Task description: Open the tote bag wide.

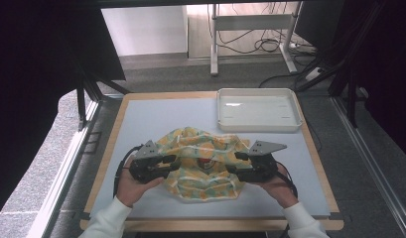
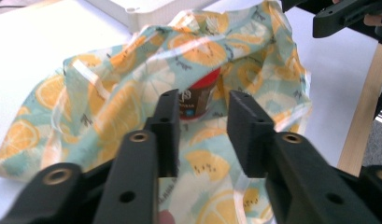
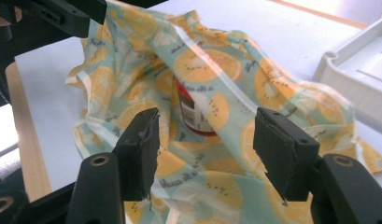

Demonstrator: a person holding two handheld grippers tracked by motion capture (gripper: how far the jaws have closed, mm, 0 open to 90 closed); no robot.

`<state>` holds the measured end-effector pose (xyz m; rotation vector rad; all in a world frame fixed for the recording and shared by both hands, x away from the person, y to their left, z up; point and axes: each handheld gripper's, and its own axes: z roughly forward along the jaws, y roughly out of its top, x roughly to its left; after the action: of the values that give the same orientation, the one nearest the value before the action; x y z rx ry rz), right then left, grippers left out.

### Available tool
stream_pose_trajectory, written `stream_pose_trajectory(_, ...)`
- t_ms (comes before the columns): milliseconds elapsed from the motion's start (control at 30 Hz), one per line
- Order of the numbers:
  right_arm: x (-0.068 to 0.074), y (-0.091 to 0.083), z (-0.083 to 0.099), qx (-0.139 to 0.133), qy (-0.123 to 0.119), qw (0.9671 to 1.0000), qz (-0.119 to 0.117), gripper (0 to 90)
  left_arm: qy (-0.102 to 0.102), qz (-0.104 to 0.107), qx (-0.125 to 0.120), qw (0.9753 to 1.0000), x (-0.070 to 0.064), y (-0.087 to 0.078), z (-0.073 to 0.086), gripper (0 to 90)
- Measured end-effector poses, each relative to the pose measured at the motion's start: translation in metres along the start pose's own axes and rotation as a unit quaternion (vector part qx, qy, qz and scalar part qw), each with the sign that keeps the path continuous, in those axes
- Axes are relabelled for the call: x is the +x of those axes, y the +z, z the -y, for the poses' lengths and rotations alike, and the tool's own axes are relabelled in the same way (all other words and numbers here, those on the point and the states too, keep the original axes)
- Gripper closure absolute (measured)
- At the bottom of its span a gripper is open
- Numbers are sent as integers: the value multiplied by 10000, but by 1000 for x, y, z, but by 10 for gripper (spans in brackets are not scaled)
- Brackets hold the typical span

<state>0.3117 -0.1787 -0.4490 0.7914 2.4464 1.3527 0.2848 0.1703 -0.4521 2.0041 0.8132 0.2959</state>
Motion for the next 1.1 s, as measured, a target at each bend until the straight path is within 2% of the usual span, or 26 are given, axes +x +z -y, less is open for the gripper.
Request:
stream_pose_trajectory(167, -2, -7, -6, -164, 82, 9998, 58, 416, -9, 28, 80, 10000, 3, 5, -6, 750)
stream_pose_trajectory(267, -5, -12, -8, -199, 91, 9997, 49, 470, 0, 21, 142, 9999, 4, 6, -6, 790)
stream_pose_trajectory(300, -5, -12, -8, -199, 91, 9997, 49, 470, 0, 21, 142, 9999, 4, 6, -6, 808)
stream_pose_trajectory(333, -8, -12, -9, -185, 99, 9998, 26, 529, -20, 23, 167, 9999, 6, 7, -6, 829)
stream_pose_trajectory(400, -9, -10, -9, -115, 115, 9999, 22, 572, -20, 17, 195, 9998, 6, 7, -6, 856)
stream_pose_trajectory(500, -10, -8, -10, -46, 69, 10000, -23, 580, -18, 11, 216, 9998, 7, 8, -7, 866)
stream_pose_trajectory(633, -12, 7, -17, 132, 22, 9999, -32, 519, -58, -131, 200, 9997, 8, 12, -9, 775)
stream_pose_trajectory(700, -13, 14, -22, 225, -26, 9997, -122, 491, -65, -284, 181, 9994, 13, 14, -11, 716)
stream_pose_trajectory(767, -13, 21, -24, 291, -73, 9994, -157, 474, -103, -299, 225, 9992, 21, 18, -12, 584)
stream_pose_trajectory(833, -12, 26, -25, 359, -116, 9991, -167, 465, -172, -233, 342, 9990, 29, 24, -11, 461)
stream_pose_trajectory(900, -11, 29, -26, 408, -150, 9989, -160, 461, -152, -233, 437, 9987, 32, 27, -11, 385)
stream_pose_trajectory(933, -11, 30, -26, 412, -156, 9989, -163, 460, -67, -270, 646, 9975, 35, 33, -9, 352)
stream_pose_trajectory(1033, -11, 29, -26, 386, -140, 9990, -160, 458, 28, -464, 709, 9964, 38, 41, -4, 308)
stream_pose_trajectory(1100, -12, 27, -26, 332, -96, 9993, -172, 457, 24, -487, 764, 9959, 39, 43, -2, 319)
